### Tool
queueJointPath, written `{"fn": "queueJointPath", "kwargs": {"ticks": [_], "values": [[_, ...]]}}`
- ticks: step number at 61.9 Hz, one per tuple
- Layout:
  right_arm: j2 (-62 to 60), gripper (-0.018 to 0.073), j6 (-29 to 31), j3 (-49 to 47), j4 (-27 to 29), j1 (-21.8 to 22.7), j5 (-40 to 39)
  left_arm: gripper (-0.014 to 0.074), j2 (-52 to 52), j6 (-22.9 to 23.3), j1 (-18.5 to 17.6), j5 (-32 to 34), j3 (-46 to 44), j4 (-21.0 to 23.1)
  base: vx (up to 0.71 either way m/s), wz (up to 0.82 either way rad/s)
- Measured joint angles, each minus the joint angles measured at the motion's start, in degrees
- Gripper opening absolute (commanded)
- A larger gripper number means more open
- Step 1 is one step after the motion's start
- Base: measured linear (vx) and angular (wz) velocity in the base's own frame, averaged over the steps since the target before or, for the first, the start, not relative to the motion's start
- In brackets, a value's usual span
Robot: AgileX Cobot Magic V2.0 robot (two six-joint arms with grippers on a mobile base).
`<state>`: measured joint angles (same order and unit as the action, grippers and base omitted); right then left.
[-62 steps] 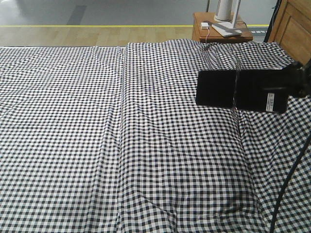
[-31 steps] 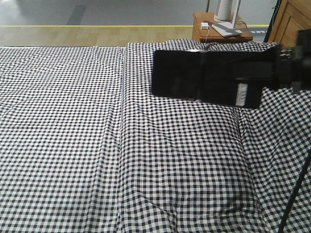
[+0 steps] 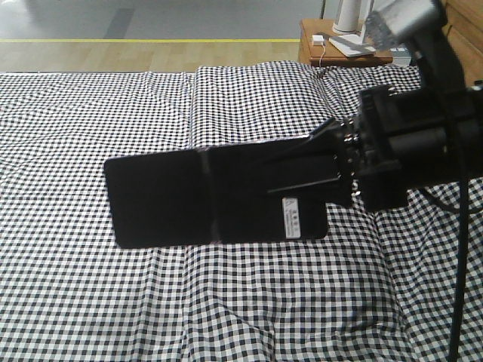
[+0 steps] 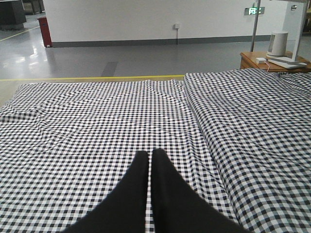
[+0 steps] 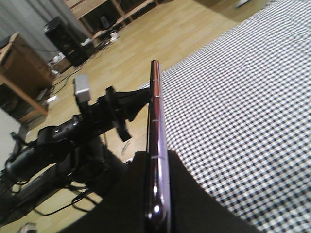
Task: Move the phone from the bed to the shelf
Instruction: 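Hold the phone in the right gripper while the base drives to the shelf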
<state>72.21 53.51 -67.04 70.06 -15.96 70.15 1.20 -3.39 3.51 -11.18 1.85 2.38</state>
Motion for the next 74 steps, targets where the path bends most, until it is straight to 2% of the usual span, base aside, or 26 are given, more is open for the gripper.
{"fn": "queueJointPath", "kwargs": {"ticks": [15,74], "values": [[0.00,-0.0002,-0.50,0.00,-1.52,-3.67,0.19,0.0001,0.00,0.00,0.00,0.00,0.00,0.00,0.00,0.00],[0.00,-0.0002,-0.50,0.00,-1.25,-3.67,0.26,0.0001,0.00,0.00,0.00,0.00,0.00,0.00,0.00,0.00]]}}
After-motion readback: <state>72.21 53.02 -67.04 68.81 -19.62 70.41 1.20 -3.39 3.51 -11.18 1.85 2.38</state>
